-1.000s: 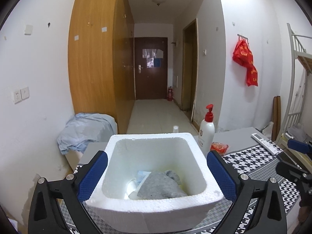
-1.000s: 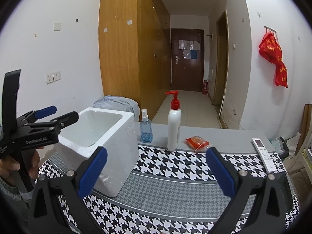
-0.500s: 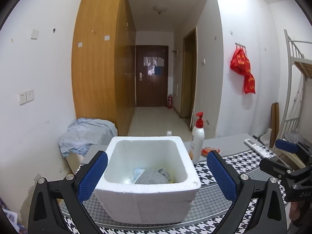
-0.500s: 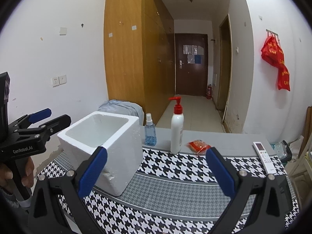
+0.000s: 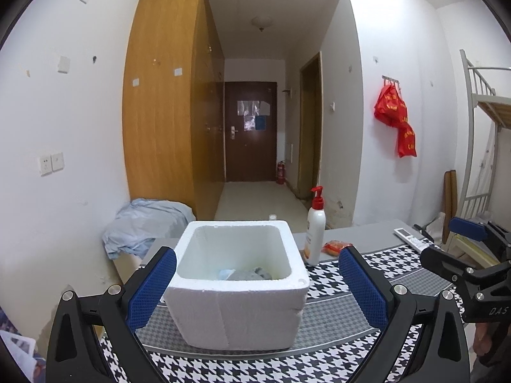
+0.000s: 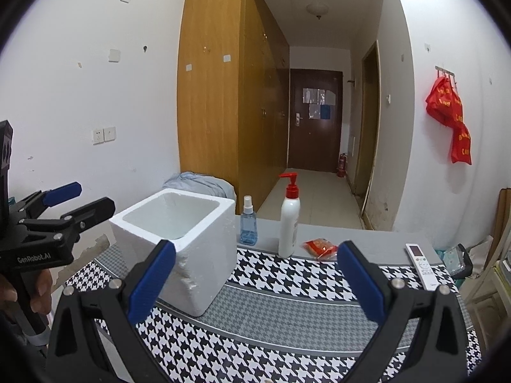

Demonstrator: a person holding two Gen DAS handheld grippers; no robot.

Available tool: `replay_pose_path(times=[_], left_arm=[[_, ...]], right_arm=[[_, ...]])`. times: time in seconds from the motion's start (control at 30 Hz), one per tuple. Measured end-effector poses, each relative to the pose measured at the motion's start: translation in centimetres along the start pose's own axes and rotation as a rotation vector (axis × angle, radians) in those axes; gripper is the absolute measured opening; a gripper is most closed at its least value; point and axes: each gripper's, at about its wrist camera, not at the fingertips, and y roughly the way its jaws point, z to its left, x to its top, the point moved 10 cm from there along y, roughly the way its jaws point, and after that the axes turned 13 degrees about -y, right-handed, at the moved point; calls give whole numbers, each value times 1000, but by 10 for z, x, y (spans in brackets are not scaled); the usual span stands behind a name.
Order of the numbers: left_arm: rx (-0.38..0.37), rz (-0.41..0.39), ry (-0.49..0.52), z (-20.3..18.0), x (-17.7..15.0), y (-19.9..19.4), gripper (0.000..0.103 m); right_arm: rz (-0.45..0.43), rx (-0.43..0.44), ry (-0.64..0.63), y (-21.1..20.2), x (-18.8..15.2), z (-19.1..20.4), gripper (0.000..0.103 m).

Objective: Organize soft objects

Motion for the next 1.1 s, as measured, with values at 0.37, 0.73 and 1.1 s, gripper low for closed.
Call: replay_pose_path(times=[0.37,0.73,1.1], left_arm=[[-8,-10,-3,-6,-9,-13,102],[-3,-36,10,-6,-15,-15,102],[15,-54,6,-5,-29,-25,102]], right_arm=[[-15,-5,0,-18,-5,2,102],[-23,4,8,-21,-11,3,102],[-77,0,10,-34,-16,4,102]])
